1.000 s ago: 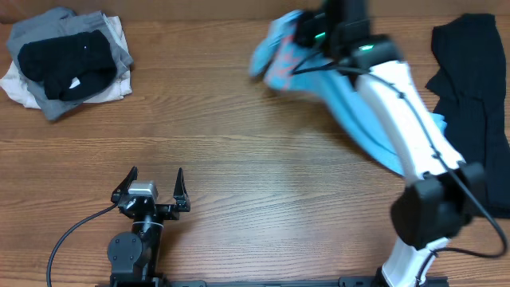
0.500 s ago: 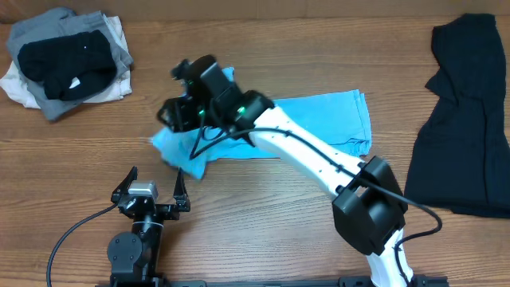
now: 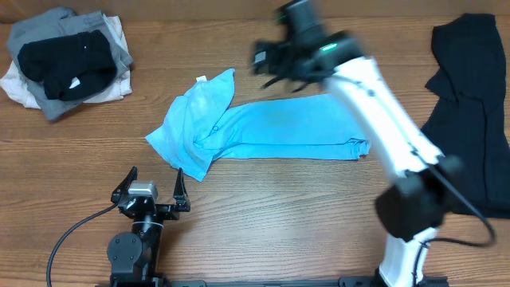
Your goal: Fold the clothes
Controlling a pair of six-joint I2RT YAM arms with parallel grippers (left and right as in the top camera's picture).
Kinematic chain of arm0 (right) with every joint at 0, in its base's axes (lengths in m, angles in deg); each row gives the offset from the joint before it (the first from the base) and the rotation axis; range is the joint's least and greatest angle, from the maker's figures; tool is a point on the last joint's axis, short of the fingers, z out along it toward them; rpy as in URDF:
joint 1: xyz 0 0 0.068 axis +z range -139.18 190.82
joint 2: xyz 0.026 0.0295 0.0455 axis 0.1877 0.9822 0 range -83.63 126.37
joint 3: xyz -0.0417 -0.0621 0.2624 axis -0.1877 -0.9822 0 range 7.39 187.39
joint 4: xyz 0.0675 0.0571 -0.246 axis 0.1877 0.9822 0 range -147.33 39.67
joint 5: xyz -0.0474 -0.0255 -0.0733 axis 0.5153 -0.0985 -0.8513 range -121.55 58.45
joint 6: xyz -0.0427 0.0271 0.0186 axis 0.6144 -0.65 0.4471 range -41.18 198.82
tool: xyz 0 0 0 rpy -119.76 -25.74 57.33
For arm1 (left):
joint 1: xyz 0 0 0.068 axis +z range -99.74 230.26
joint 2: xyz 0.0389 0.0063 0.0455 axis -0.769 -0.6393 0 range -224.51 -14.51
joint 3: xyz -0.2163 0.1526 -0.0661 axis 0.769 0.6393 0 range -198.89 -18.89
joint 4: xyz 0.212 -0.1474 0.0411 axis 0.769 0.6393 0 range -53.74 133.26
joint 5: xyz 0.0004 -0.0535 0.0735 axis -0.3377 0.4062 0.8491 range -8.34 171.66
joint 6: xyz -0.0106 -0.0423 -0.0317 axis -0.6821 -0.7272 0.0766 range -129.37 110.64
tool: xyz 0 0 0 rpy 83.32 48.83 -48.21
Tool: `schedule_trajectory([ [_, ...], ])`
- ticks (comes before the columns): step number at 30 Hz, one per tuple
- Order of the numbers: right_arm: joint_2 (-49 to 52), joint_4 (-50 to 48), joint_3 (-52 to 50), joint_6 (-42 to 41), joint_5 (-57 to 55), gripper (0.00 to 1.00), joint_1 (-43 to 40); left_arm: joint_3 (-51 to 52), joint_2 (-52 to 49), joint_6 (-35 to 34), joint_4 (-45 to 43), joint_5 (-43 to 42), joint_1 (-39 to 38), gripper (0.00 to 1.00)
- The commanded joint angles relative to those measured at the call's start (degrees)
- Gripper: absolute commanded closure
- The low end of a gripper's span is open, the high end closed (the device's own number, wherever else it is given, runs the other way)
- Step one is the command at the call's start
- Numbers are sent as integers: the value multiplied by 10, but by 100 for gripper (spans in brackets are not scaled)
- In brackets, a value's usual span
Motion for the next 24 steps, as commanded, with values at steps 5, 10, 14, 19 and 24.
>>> schedule_trajectory([
  [5, -58, 187, 7, -20, -31, 0, -167, 2, 5, 10, 1, 4, 3, 0],
  [10, -57, 206, -50, -32, -31, 0, -231, 2, 5, 10, 1, 4, 3, 0],
  [14, -56, 193, -111, -25, -31, 0, -253, 2, 5, 10, 1, 4, 3, 0],
  [19, -56, 129, -218, -25, -30, 17, -257, 2, 5, 10, 1, 4, 3, 0],
  [24, -56, 81, -290, -30, -31, 28, -257, 2, 5, 10, 1, 4, 3, 0],
])
